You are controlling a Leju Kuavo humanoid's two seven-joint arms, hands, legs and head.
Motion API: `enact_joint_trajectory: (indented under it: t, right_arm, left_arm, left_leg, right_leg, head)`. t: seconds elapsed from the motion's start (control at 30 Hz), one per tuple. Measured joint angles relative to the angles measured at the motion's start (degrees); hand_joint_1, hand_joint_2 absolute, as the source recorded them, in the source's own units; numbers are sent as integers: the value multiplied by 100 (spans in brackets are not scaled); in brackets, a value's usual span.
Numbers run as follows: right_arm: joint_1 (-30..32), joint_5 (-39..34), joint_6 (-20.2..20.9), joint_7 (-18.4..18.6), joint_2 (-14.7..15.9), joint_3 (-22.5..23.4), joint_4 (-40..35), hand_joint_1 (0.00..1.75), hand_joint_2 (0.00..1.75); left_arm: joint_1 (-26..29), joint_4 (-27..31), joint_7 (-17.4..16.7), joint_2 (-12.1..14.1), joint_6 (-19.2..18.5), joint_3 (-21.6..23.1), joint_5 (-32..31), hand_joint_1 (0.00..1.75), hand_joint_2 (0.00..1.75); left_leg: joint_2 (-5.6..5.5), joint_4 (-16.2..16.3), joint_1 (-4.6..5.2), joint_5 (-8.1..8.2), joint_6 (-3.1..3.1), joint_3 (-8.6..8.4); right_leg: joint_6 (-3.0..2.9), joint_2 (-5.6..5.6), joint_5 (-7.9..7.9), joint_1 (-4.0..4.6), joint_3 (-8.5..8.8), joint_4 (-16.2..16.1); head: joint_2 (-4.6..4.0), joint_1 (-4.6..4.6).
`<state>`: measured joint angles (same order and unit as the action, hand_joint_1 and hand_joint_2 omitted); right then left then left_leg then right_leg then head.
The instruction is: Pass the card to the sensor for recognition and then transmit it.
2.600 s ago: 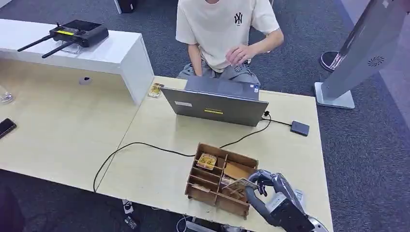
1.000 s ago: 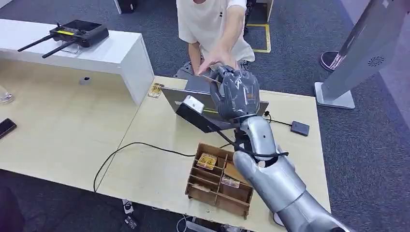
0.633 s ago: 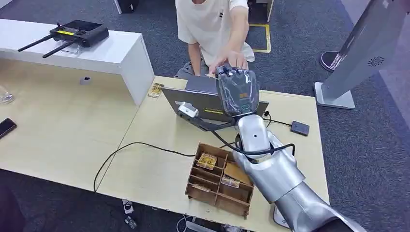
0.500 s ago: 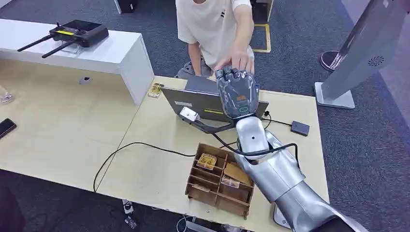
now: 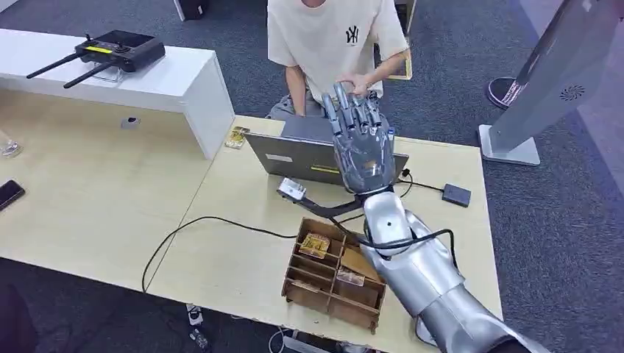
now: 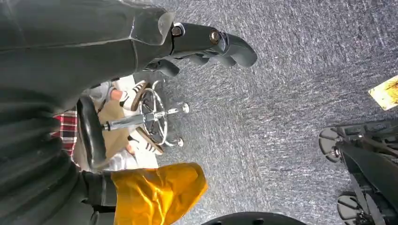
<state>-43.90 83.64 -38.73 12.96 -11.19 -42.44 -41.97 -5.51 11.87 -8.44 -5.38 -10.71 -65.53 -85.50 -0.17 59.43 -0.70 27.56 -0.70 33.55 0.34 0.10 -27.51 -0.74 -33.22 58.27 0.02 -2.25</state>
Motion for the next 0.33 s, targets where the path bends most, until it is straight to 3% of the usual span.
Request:
enact_joint_trajectory:
  t: [0.1, 0.17, 0.23, 0.33]
  right_arm:
    - [557, -622, -105, -642, -2, 403, -771, 0, 175]
    - [1074, -1444, -105, -1573, -81, 809, -1373, 0, 175]
    - [1570, -2923, -105, -2575, -257, 1230, -1937, 0, 175]
    - [2160, -4847, 12, -2951, -308, 1394, -2652, 0, 175]
  left_arm:
    - [29, 0, 22, 0, 39, 2, 65, 0, 175]
    - [65, 0, 50, -4, 68, 2, 155, 0, 175]
    - [104, 0, 102, -28, 114, -24, 306, 0, 175]
    - [151, 0, 129, -50, 133, -99, 503, 0, 175]
  left_leg:
    - [-4, 0, 0, 1, 0, 3]
    - [-7, -1, -1, 5, 1, 6]
    - [-7, -1, -1, 9, -1, 8]
    - [-6, -2, -1, 10, 0, 8]
  right_leg:
    - [1, -2, -1, 0, 0, -1]
    - [1, -5, -4, 1, -1, -2]
    - [1, -5, -5, 0, -3, -2]
    - [-1, -4, -9, 0, -3, -4]
  head:
    - [0, -2]
    - [0, 2]
    - [0, 0]
    - [0, 2]
